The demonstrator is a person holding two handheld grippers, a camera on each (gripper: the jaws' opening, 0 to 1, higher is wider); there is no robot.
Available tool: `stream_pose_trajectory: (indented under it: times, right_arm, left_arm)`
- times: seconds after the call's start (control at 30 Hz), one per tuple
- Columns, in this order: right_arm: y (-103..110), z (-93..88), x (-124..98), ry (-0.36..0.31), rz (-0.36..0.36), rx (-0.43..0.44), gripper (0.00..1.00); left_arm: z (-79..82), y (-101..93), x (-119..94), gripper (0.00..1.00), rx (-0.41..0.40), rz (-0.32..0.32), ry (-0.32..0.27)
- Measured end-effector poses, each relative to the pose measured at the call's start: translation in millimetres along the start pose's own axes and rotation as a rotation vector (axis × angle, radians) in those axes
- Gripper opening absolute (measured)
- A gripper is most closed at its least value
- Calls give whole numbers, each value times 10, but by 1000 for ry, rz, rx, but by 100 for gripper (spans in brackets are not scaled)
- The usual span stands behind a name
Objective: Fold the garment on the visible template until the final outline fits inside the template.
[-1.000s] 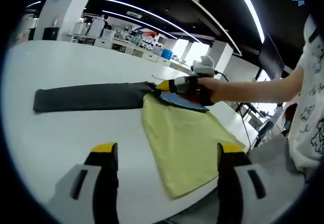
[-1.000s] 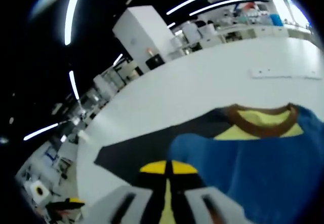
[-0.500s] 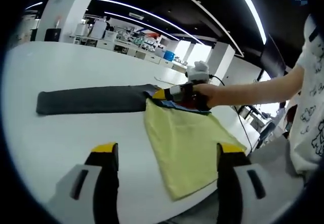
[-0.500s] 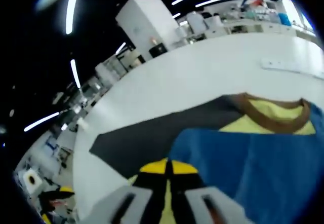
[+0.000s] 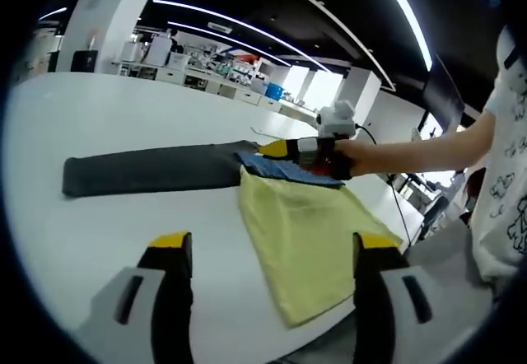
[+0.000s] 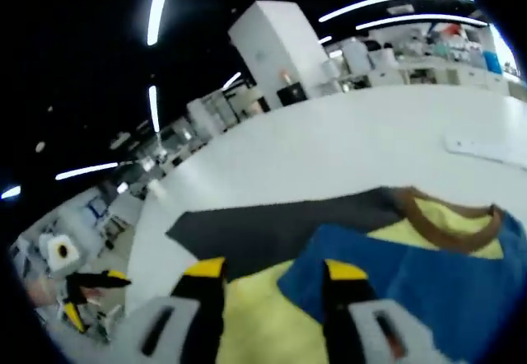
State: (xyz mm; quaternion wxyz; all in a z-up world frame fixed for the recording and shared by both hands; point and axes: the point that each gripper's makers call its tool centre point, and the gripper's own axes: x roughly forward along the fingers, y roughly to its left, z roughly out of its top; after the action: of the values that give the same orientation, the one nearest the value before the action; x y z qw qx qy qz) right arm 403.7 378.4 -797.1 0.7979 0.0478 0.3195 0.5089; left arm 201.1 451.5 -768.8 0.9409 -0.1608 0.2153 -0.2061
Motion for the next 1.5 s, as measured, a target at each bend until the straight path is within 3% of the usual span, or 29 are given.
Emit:
stream_pose_trajectory:
  times: [0.1,0.27,0.4,0.47,0.8,1.03,1.13,1.5]
  right_arm:
    - [-143,-47,-71,35,-20,-83,65]
    - [-271,-37,-223,34,-42,-90,79]
    - [-409,-17,-351,36,-97,-123,100]
    - [-478,-44,-421,50,-126,-160,99]
    - [-535,-172,-769,57,-160,-174,99]
    - [-563,-302,-1115,57,-190,-163,99]
    - [-603,-355,-1245,58,-209,-165,99]
    - [-683,-458,-1755,27,-265,-134,99]
  left_arm:
    - [7,-8,16,78,9,-6,3]
    - [19,-21,45,77,17,-17,8]
    - [28,-16,63,77,22,-24,13]
    - [31,-3,68,77,26,-28,16]
    - [66,179,148,75,55,-28,48]
    - [142,342,206,75,80,-20,63]
    - [127,402,243,74,130,-14,103]
    - [232,638,323,70,134,12,114]
